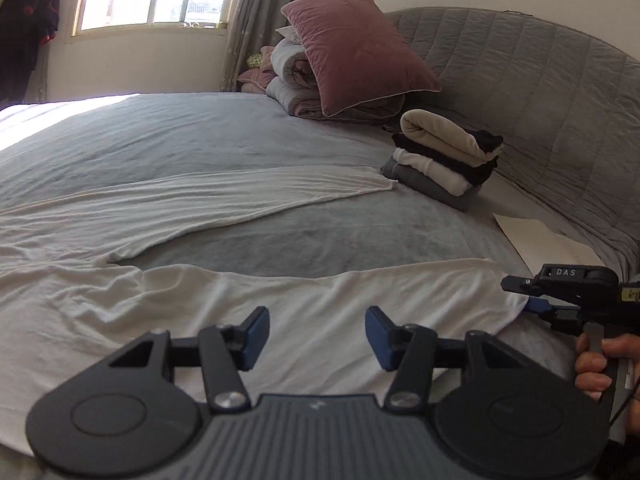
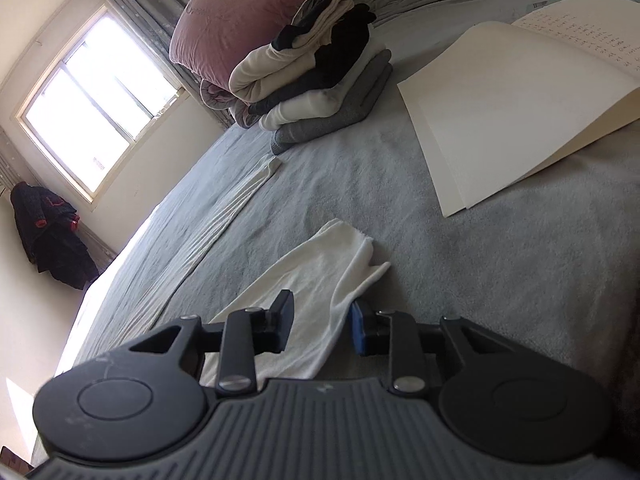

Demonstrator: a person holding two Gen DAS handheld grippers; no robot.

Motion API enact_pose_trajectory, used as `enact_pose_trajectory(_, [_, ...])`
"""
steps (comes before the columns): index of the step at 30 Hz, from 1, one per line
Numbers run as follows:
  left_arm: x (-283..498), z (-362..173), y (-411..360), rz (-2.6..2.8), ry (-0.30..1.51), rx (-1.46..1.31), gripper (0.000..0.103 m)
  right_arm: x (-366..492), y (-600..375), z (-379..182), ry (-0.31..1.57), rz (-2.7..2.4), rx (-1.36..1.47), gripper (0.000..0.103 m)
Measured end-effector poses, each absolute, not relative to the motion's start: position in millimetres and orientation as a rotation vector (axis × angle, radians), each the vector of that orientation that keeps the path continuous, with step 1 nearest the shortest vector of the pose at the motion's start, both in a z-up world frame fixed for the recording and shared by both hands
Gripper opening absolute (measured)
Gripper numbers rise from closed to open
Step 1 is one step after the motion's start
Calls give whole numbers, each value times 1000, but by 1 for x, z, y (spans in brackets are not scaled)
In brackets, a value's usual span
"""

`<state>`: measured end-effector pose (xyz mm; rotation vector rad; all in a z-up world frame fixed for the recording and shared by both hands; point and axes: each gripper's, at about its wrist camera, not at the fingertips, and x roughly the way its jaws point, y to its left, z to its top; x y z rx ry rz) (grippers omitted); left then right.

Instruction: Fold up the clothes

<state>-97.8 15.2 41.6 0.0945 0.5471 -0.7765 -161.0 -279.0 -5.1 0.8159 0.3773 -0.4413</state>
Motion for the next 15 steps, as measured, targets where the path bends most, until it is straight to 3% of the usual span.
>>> enact_pose_trajectory(4, [-129,26,-27,-924,526,251,55,-162,-284,-10,368,-476,792,13])
enact_pose_trajectory(6, [-135,18,-44,-921,509,320,55,-163,-287,-10,369,-490,775,1])
enact_pose_trajectory(9, [-138,10,-62,-892,487,388,42,-167,-290,-9,355,-505,751,1])
enact_pose_trajectory(11, [-136,7,-71,-872,471,406,40,-170,-294,-8,350,-502,739,1])
enact_pose_trajectory(13, [-140,4,-78,-860,446,449,29,-172,-298,-8,352,-489,739,1])
enact_pose_trajectory(15, [-145,4,-83,-856,428,481,3,-175,-300,-8,354,-478,728,1])
